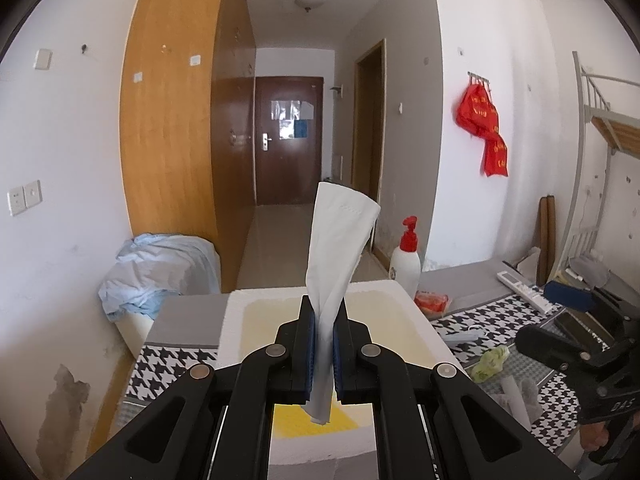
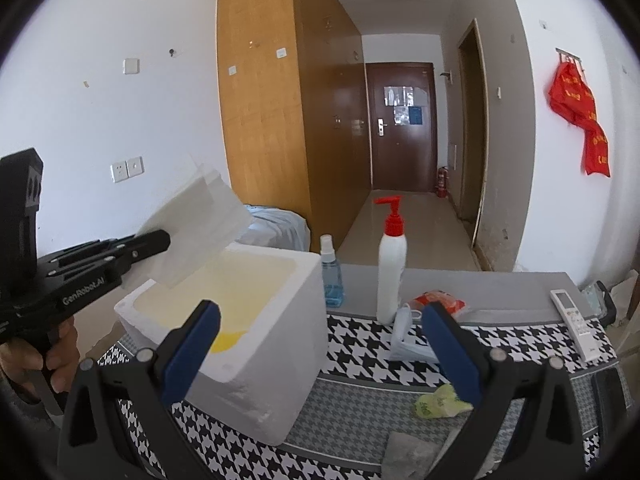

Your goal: Organize soft objects

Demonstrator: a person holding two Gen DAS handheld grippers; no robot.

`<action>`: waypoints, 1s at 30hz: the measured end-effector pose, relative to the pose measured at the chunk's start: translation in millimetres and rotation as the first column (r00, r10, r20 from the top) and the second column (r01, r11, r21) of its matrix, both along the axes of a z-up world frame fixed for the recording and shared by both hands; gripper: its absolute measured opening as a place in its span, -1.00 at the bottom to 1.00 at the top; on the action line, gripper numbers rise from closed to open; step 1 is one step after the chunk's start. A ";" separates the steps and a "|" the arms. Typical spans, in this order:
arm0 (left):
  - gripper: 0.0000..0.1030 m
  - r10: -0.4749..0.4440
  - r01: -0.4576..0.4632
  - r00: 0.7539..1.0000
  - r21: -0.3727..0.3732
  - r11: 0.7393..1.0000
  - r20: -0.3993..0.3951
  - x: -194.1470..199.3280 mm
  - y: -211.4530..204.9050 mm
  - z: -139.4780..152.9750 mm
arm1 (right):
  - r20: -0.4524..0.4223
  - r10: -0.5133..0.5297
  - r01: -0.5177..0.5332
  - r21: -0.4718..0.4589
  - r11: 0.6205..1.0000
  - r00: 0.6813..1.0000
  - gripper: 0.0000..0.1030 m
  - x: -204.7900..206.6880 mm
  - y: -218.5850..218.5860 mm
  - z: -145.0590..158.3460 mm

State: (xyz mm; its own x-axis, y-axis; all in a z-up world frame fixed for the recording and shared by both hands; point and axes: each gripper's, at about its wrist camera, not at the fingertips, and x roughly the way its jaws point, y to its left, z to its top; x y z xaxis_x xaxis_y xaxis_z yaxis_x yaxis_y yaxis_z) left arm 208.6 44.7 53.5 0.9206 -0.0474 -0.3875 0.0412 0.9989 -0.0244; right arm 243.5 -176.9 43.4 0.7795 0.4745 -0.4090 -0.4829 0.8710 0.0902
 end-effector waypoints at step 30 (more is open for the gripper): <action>0.98 0.036 -0.036 0.999 0.003 0.999 0.017 -9.9 -20.6 -0.8 | 0.013 -0.045 0.045 0.029 0.999 0.999 0.98 -13.2 -39.9 -5.4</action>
